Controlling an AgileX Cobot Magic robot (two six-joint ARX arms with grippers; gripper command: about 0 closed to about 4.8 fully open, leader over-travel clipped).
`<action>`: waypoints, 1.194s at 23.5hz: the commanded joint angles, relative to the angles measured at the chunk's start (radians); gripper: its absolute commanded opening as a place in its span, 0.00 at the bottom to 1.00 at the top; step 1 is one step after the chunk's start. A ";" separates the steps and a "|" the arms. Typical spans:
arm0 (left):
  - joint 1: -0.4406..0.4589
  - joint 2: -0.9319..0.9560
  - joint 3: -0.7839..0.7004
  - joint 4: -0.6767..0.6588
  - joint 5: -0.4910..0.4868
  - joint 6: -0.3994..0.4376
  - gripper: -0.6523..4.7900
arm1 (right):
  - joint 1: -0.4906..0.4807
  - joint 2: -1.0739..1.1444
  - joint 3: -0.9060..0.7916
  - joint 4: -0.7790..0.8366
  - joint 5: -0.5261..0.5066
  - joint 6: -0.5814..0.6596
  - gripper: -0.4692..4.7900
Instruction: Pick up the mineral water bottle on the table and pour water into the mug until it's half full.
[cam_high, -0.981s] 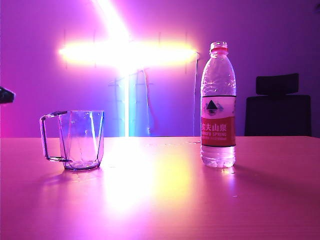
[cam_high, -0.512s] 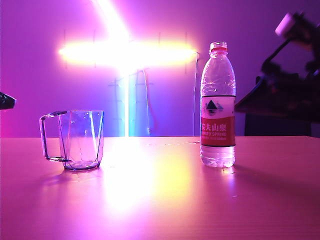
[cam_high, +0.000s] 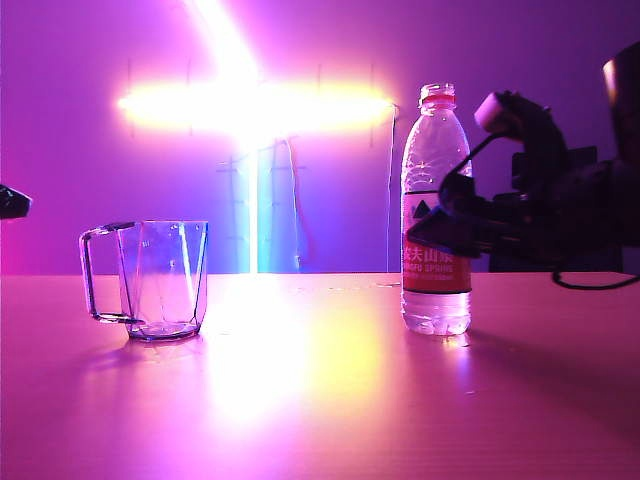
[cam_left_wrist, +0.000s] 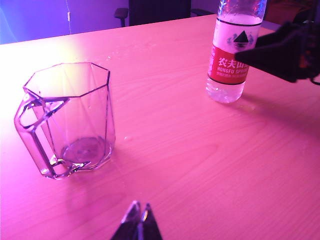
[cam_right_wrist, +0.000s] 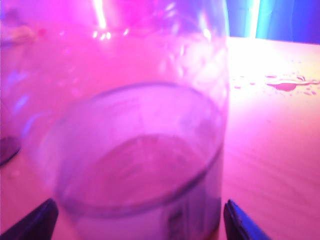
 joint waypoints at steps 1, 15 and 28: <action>-0.001 0.001 0.004 0.013 0.002 -0.003 0.12 | 0.002 0.049 0.065 0.023 -0.023 -0.003 1.00; 0.000 0.001 0.004 0.013 0.002 -0.003 0.12 | 0.002 0.105 0.115 0.018 -0.023 -0.002 0.87; 0.001 0.001 0.004 0.013 0.002 -0.003 0.12 | 0.002 0.105 0.116 0.027 -0.023 0.024 0.48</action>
